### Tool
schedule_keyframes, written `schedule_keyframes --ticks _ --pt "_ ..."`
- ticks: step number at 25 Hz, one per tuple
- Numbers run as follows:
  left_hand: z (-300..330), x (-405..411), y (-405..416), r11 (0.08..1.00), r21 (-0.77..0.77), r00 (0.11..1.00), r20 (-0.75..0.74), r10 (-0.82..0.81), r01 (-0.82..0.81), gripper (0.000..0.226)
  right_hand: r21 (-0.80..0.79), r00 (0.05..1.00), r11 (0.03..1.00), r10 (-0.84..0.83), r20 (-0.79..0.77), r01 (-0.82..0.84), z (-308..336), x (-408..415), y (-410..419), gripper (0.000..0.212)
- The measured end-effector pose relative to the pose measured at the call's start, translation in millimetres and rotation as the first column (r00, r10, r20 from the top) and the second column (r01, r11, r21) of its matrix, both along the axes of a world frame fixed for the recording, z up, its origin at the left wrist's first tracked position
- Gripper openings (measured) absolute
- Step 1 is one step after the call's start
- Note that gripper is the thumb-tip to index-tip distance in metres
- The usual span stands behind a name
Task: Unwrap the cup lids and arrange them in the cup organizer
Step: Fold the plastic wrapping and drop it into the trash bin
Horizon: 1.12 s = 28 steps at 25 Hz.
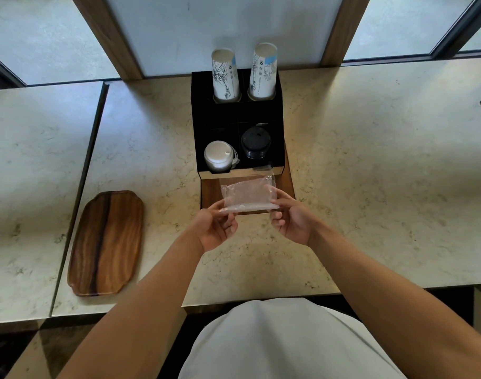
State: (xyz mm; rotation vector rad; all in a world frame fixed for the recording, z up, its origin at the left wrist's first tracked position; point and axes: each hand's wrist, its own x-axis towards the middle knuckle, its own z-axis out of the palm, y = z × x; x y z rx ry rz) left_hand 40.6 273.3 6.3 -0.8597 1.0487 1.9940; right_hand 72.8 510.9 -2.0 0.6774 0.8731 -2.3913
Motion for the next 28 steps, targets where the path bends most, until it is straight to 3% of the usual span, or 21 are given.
schedule_keyframes --ticks 3,5,8,11,13,15,17,19,21,23,26,28 --pt "2 0 3 0.988 0.111 0.992 0.073 0.102 -0.11 0.036 -0.121 0.995 0.989 -0.087 0.04 0.091 -2 -1 -3 0.044" --pt "1 2 7 0.968 0.186 0.984 0.094 0.151 -0.166 0.044 -0.158 0.991 0.98 -0.109 0.075 0.12 -4 0 -4 0.056" --pt "1 4 9 0.97 0.237 0.993 -0.083 0.079 -0.057 0.051 -0.167 0.994 0.98 -0.107 0.038 0.112 -4 3 -2 0.066" --pt "1 4 12 0.991 -0.051 0.956 -0.259 -0.136 0.127 0.04 -0.04 0.994 0.993 -0.113 0.012 0.113 -4 3 -4 0.041" --pt "0 2 17 0.914 -0.338 0.91 -0.262 -0.321 0.226 0.051 0.102 0.996 0.991 -0.087 0.005 0.086 -4 2 -5 0.025" --pt "2 2 22 0.788 -0.535 0.843 -0.233 -0.484 0.304 0.047 0.312 1.0 0.95 -0.02 0.018 0.013 -5 1 -5 0.022" --pt "-2 3 23 0.724 -0.606 0.808 -0.215 -0.549 0.331 0.036 0.58 0.997 0.811 0.072 0.035 -0.079 -8 0 -7 0.026" --pt "-6 4 22 0.742 -0.59 0.824 -0.216 -0.524 0.317 0.028 0.747 0.994 0.66 0.107 0.015 -0.083 -11 0 -10 0.026" --pt "-8 5 21 0.759 -0.566 0.836 -0.208 -0.508 0.321 0.03 0.713 0.997 0.7 0.078 -0.013 -0.045 -12 -1 -11 0.023" --pt "-10 7 18 0.774 -0.533 0.828 -0.22 -0.516 0.341 0.043 0.607 0.997 0.794 0.066 -0.036 -0.03 -10 -1 -10 0.022" --pt "-12 7 10 0.857 -0.369 0.863 -0.216 -0.456 0.36 0.087 0.669 0.984 0.739 0.166 -0.065 -0.08 -6 -1 -4 0.018" --pt "-13 2 4 0.865 -0.307 0.87 -0.176 -0.461 0.396 0.113 0.709 0.959 0.692 0.272 -0.08 -0.137 -4 -1 -1 0.015"
